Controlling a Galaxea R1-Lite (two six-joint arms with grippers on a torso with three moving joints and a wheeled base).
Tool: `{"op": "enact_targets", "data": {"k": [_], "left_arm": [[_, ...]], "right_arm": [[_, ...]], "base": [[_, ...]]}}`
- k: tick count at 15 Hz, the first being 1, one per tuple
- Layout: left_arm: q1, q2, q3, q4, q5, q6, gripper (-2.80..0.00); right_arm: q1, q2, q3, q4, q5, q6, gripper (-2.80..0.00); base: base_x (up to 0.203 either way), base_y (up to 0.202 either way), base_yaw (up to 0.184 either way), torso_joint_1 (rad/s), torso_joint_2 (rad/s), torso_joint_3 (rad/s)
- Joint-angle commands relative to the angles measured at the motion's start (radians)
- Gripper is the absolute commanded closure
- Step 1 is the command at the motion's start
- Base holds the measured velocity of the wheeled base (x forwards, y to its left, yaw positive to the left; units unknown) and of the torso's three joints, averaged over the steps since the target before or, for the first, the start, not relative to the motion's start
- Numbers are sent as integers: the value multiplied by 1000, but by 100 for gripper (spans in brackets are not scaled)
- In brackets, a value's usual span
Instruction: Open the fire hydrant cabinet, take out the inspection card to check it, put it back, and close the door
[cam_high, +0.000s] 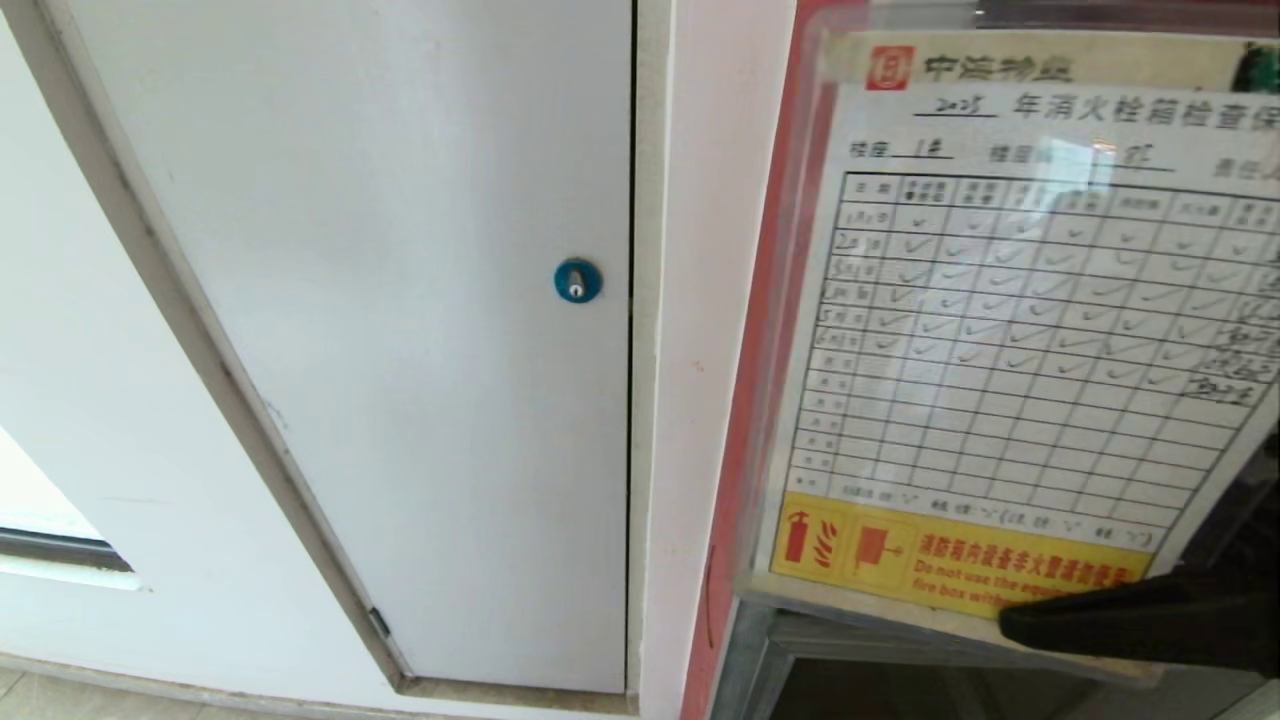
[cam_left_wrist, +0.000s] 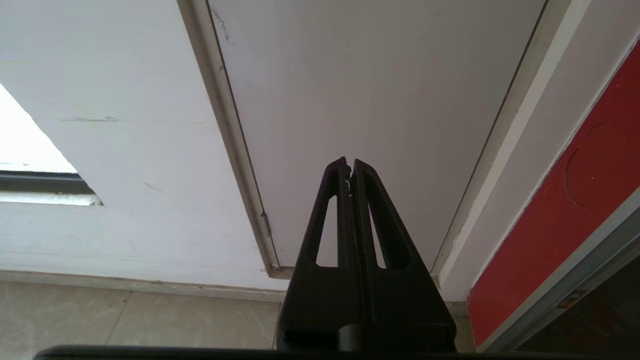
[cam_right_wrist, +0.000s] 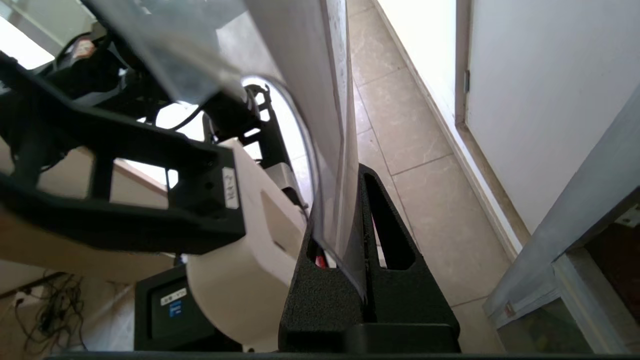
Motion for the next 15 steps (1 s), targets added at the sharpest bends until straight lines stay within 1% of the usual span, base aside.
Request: {"op": "enact_targets", "data": {"k": [1, 4, 9, 11, 15], "left_arm": [[0, 1, 2, -1, 0, 0, 0], [0, 1, 2, 0, 0, 0, 0], [0, 1, 2, -1, 0, 1, 0], [0, 1, 2, -1, 0, 0, 0], [0, 1, 2, -1, 0, 0, 0]], "right_arm": [[48, 92, -58, -2, -22, -1, 0], [61, 117, -93, -2, -25, -1, 0], [89, 137, -115, 4, -28, 2, 0], [92, 147, -108, 11, -29, 2, 0], [126, 173, -116, 15, -31, 2, 0]], "base": [[0, 0, 0, 0, 0, 0], [0, 0, 0, 0, 0, 0], [0, 0, 0, 0, 0, 0], [0, 0, 0, 0, 0, 0], [0, 0, 0, 0, 0, 0]]}}
